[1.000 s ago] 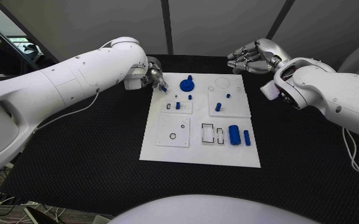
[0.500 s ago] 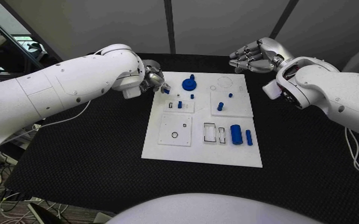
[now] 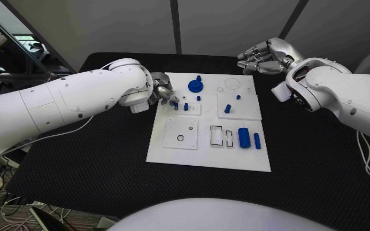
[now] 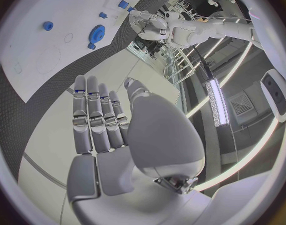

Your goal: Assemble the parts on the task board

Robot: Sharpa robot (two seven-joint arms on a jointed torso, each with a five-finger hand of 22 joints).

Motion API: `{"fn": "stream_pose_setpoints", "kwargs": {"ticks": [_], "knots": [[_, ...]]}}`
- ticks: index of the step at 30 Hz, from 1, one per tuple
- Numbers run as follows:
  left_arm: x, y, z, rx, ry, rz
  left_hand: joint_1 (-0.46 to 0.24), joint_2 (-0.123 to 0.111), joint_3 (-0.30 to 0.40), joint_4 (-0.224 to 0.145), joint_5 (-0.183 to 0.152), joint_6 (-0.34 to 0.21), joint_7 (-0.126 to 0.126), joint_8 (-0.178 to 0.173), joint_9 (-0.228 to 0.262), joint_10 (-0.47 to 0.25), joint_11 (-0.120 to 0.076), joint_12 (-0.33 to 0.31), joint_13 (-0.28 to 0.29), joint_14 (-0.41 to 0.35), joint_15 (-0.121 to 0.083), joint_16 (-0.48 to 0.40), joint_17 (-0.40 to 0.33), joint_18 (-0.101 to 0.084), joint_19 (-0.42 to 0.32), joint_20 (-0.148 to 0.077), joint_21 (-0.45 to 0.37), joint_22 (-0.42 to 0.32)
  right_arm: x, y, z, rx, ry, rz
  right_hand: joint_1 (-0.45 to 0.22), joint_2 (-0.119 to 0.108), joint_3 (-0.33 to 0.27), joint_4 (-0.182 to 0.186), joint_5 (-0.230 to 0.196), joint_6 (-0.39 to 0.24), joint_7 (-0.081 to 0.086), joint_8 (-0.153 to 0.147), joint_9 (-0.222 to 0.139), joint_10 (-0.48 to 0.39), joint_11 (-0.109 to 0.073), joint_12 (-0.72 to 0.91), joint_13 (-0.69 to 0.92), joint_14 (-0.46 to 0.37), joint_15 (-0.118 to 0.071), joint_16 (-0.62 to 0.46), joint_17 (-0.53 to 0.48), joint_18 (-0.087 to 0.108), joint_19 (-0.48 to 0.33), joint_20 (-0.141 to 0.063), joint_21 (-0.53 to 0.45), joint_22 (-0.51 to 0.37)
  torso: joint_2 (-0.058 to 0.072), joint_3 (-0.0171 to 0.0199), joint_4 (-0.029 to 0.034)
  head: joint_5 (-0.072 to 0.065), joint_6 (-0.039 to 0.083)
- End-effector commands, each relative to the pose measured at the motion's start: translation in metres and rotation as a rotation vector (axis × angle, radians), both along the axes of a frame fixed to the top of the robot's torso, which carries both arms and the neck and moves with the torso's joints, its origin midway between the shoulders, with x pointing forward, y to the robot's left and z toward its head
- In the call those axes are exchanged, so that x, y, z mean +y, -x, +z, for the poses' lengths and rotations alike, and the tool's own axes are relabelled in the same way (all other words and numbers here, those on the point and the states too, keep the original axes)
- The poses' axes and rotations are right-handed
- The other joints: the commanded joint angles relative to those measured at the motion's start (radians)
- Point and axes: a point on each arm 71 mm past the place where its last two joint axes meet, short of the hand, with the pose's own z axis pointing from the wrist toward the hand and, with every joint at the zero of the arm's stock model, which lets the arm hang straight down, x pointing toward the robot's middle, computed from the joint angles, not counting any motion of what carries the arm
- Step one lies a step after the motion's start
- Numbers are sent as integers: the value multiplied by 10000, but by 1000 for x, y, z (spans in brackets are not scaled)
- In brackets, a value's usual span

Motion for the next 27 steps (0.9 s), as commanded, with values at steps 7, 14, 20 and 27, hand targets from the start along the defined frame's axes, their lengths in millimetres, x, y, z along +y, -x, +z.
{"fn": "stream_pose_setpoints", "kwargs": {"ticks": [7,14,20,27], "knots": [[-3,1,-2,-215,-526,-157,-145,-26,1281,-1195,81,1,-99,88,23,333,-207,69,43,866,-90,65,2118,208,88,8,91,45,1,0,1,-2,9,96,-24,57,17,-36,66,58,39,-14,4,-46,-9,4,-8,-75,-30,-29,-29,55,-7,54,-49,-5,1,-5,-7,-16,-55],[-3,1,-4,-306,-718,-215,-179,-42,1328,-1217,101,10,-107,112,34,368,-216,93,67,875,-97,87,2142,197,119,2,126,87,1,0,1,-4,8,93,-24,57,17,-36,66,58,39,-14,4,-46,-9,4,-8,-75,-30,-29,-29,55,-7,54,-49,-5,-1,-4,-9,-23,-70],[-7,0,-5,-345,-833,-345,-179,-42,1328,-1217,101,10,-107,112,34,368,-216,93,67,875,-97,87,2142,197,119,2,126,87,2,0,1,-2,7,108,-24,57,17,-36,66,58,39,-14,4,-46,-9,4,-8,-75,-30,-29,-29,55,-7,54,-49,-5,1,-4,5,-32,-87],[-10,0,-9,-470,-1055,-496,-200,-58,1360,-1236,113,13,-112,126,41,380,-221,94,63,876,-102,87,2142,197,124,-3,129,93,2,0,1,4,4,131,-24,57,17,-36,66,58,39,-14,4,-46,-9,4,-8,-75,-30,-29,-29,55,-7,54,-49,-5,-5,-3,-5,-35,-102]]}}
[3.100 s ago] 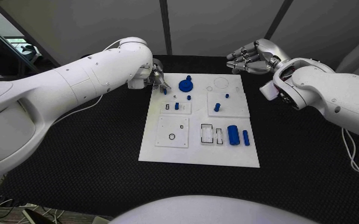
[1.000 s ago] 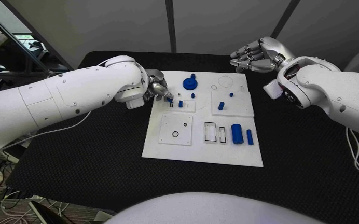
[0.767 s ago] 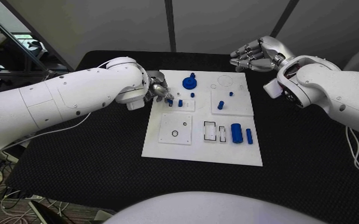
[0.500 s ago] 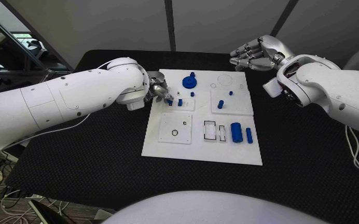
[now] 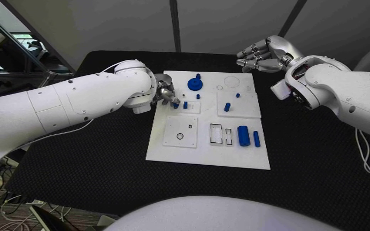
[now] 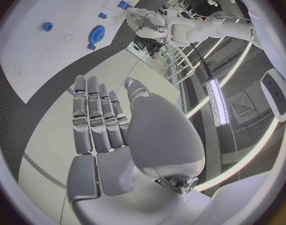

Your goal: Assemble the parts on the task board

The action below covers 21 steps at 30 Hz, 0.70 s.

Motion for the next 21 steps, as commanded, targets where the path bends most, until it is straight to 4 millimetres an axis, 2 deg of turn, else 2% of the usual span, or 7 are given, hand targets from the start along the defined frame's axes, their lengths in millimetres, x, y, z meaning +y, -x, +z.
{"fn": "stream_pose_setpoints", "kwargs": {"ticks": [1,21], "knots": [[0,-1,0,-178,-346,-156,27,86,1178,-1112,66,10,-42,61,8,106,-102,27,6,912,-67,49,2142,-32,51,-3,33,12,1,0,1,-23,2,97,-24,57,17,-36,66,58,39,-14,4,-47,-9,4,-8,-39,7,-29,-10,55,-7,54,-49,-6,-3,1,0,-2,-12],[2,1,-2,-136,-768,-406,7,50,1241,-1162,84,17,-53,92,23,146,-113,61,44,914,-76,53,2146,-44,84,-11,69,57,1,0,1,2,14,100,-24,57,17,-36,66,58,39,-14,4,-47,-9,4,-8,-39,7,-29,-10,55,-7,54,-49,-6,-3,0,10,-6,-40]]}}
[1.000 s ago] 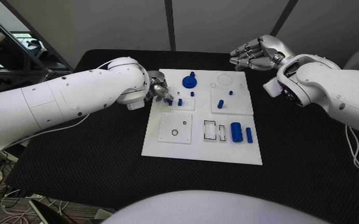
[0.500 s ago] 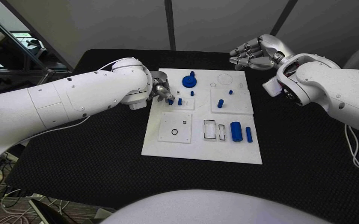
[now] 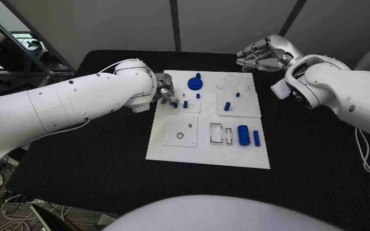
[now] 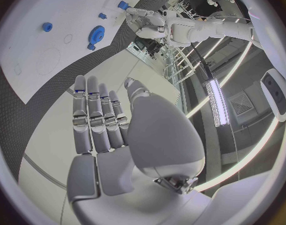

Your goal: Assemble the parts on the task board

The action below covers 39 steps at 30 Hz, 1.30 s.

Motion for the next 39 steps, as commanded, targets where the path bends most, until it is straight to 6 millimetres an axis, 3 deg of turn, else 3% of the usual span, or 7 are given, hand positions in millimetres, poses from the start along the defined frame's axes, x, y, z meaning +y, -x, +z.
{"fn": "stream_pose_setpoints", "kwargs": {"ticks": [1,34,39], "knots": [[2,1,-3,98,-356,-135,24,66,1222,-1138,51,20,-55,60,10,136,-128,66,18,915,-78,54,2147,-43,87,-12,72,51,1,0,1,-19,4,89,-24,57,18,-36,66,58,39,-14,4,-46,-9,4,-8,-39,6,-29,-11,55,-7,54,-49,-5,3,-2,-4,12,-6],[-4,1,-5,395,-529,-419,-72,8,1332,-1176,127,48,-70,124,38,180,-142,60,-9,917,-92,56,2148,-43,95,-29,70,61,2,0,0,1,4,121,-41,56,18,-37,75,60,41,-13,4,-51,-6,9,-9,-46,9,-27,-24,54,0,56,-74,-5,4,4,-14,0,-62],[-5,0,-7,542,-629,-501,-319,12,1309,-1066,-70,63,-101,173,54,191,-157,14,-73,915,-92,51,2141,-43,92,-31,52,61,2,0,0,3,7,116,-41,56,18,-37,75,60,41,-13,4,-51,-6,9,-9,-46,9,-27,-24,54,0,56,-74,-5,2,8,-11,-12,-72]]}}
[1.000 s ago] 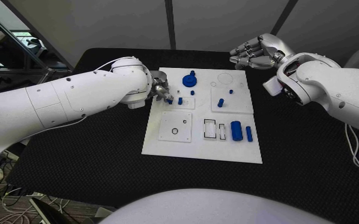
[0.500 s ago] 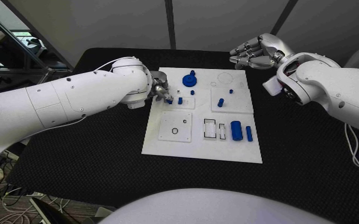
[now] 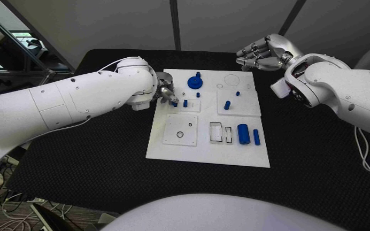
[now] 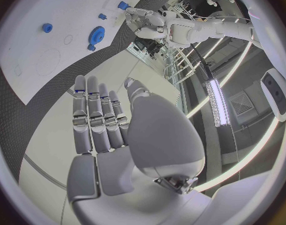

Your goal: Assemble the parts on the task board

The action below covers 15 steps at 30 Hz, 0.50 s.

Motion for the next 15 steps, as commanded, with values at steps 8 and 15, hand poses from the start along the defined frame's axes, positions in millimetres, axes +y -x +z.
{"fn": "stream_pose_setpoints", "kwargs": {"ticks": [8,15], "knots": [[-2,2,-8,598,-373,-274,-683,-35,700,-696,-357,161,-194,149,10,195,-206,21,10,885,-107,68,2159,-53,95,-34,7,112,1,0,1,-32,0,88,-41,56,18,-37,35,60,41,-13,4,-51,-6,9,-9,-47,9,-27,-9,54,0,56,-35,-5,-3,-4,2,-36,-32],[-3,2,-9,682,-430,-273,-873,-39,494,-588,-375,252,-236,169,-7,272,-240,82,73,889,-136,78,2169,-68,141,-61,46,173,0,0,1,-29,4,79,-41,56,18,-37,35,60,41,-13,4,-51,-6,9,-9,-47,9,-27,-9,54,0,56,-35,-5,-2,-5,0,-48,-39]]}}
